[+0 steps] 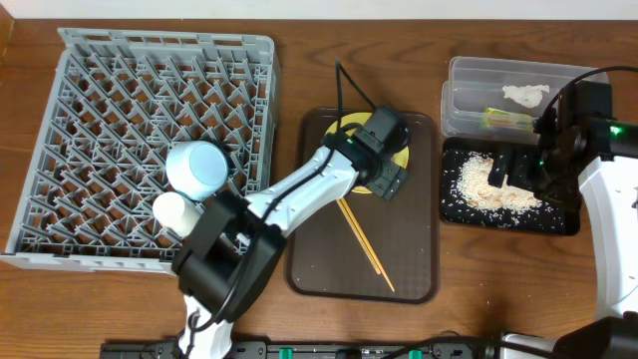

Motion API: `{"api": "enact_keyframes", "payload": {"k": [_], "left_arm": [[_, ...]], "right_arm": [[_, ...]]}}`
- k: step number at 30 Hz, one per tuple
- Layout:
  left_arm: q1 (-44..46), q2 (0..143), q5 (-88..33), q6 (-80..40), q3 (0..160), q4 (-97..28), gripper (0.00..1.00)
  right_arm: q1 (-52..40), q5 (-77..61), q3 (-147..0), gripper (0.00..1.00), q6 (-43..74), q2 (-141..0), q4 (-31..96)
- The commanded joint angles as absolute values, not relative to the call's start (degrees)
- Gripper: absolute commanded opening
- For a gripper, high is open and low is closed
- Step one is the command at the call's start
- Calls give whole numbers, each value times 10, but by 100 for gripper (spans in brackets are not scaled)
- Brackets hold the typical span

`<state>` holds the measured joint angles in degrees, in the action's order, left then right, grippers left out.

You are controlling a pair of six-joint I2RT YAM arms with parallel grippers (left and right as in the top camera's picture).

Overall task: Sort waste into correct bins and load items into the dishwasher
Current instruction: 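Grasp rim of pink bowl on yellow plate with left gripper, then carry pink bowl with left gripper into dish rack and release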

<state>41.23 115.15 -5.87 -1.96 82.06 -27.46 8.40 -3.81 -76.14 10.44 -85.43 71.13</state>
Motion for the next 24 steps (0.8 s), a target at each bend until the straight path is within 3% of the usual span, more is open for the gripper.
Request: {"api": "enact_keyframes", "payload": {"k": [1,5,7,11,14,16,24], "left_arm": [[411,1178,-19,-15,827,-273,73],[411,1185,29,-15,827,-274,62],[411,1185,62,-15,827,-273,47],[411,1185,77,-15,827,-273,36],[411,1185,86,-15,827,-271,15],[411,1184,86,-15,827,-269,8],[411,1152,86,-15,832,-267,8]], "right_arm": [[87,-33,-771,99,107,-844,713],[87,-33,-771,99,107,-844,714],[87,-34,-771,99,107,-844,714],[87,-35,-771,99,107,-844,714],[87,-35,-771,99,107,-844,714],[87,-35,-771,99,107,-844,714],[87,-35,-771,99,107,-844,715]]}}
